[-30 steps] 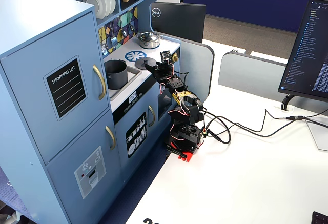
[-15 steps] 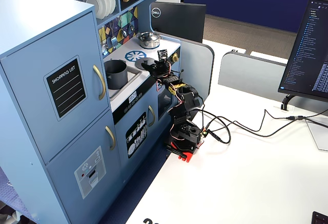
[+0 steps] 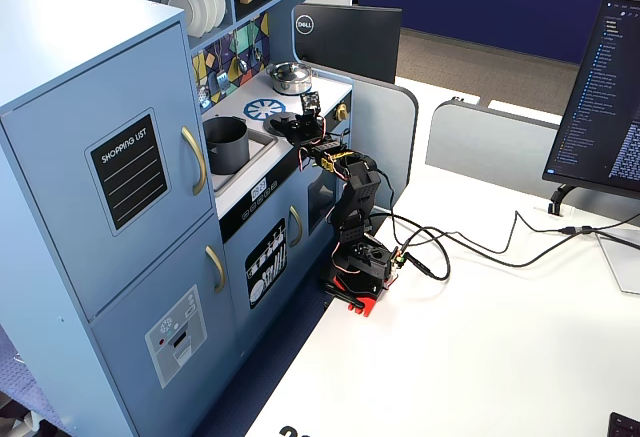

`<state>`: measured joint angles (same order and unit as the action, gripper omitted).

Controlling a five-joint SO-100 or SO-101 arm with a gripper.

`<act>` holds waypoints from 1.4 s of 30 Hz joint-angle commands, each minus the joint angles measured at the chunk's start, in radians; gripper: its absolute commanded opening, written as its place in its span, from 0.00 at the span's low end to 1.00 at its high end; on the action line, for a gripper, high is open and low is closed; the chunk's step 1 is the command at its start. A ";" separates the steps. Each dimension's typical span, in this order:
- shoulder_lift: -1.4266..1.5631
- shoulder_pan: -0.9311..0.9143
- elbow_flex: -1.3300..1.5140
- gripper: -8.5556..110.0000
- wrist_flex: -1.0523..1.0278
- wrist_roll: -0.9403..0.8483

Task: Pick up the lid from the counter and put it on the gray recipient

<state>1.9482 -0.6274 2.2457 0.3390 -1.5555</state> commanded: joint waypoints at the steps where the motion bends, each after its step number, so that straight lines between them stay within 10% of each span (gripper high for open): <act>1: -0.017 -0.003 -0.087 0.30 0.038 -0.003; 18: -0.173 0.037 -0.175 0.07 0.081 -0.017; 42: 0.167 0.124 -0.341 0.07 -0.170 0.005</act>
<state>1.9926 -0.5415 2.0126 0.2209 -1.5647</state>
